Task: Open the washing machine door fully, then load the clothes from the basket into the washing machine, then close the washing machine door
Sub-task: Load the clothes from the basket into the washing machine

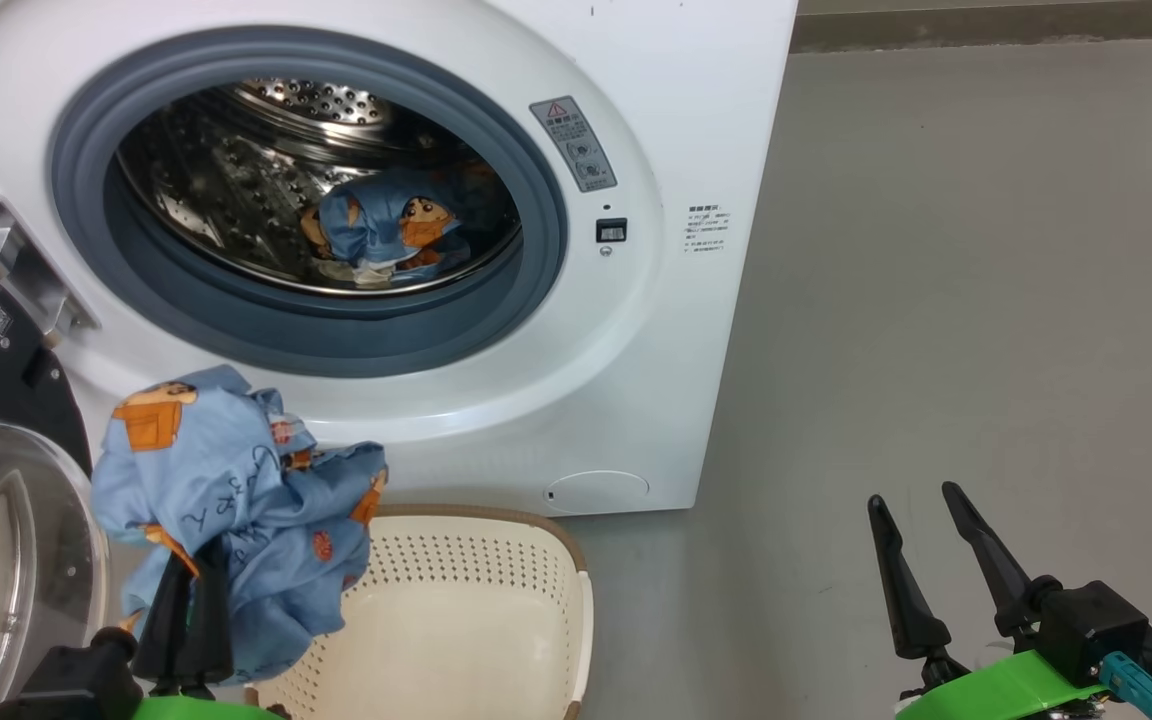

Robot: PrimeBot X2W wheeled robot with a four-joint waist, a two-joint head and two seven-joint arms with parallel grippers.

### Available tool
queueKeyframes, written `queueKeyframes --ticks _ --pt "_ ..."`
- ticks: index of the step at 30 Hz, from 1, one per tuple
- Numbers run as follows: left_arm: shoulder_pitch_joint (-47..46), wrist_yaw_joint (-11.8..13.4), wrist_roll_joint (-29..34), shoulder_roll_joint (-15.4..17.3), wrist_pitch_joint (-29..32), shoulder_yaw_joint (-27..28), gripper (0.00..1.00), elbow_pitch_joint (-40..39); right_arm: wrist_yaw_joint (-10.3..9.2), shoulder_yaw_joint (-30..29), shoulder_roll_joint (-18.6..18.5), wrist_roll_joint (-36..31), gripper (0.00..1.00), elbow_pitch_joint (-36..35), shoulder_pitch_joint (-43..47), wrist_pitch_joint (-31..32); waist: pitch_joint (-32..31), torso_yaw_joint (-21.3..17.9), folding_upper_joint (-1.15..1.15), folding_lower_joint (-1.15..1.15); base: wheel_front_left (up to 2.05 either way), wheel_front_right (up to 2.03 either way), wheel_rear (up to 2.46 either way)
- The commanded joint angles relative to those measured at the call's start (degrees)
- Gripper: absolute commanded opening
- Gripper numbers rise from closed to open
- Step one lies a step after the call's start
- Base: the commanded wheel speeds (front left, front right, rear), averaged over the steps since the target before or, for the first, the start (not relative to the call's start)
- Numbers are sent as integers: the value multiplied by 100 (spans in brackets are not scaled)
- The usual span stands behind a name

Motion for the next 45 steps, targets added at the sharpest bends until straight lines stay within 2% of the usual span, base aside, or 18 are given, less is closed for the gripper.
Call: queueKeyframes --ticks 1,13,24,35,42,45 --pt "-95 37 28 56 -37 209 0 -175 10 122 -19 -29 100 -158 -63 -28 -1 3 0 0 0 0 0" --pt "-174 -51 55 33 -37 231 0 -119 10 138 -19 80 100 -119 -71 -28 93 -1 0 0 0 0 0" --pt "-818 -168 -156 33 -37 409 0 185 10 218 -19 37 100 -156 -251 -28 697 -171 0 0 0 0 0" --pt "-2279 -323 -173 387 -37 324 0 801 10 353 -19 82 100 -211 -622 -28 1600 -520 0 0 0 0 0" --pt "-3530 -374 -276 861 11 199 0 1407 10 429 -19 116 100 -254 -838 -28 2228 -776 0 0 0 0 0" --pt "-3880 -380 -337 961 37 189 0 1582 10 452 -19 149 100 -277 -906 -28 2398 -858 0 0 0 0 0"
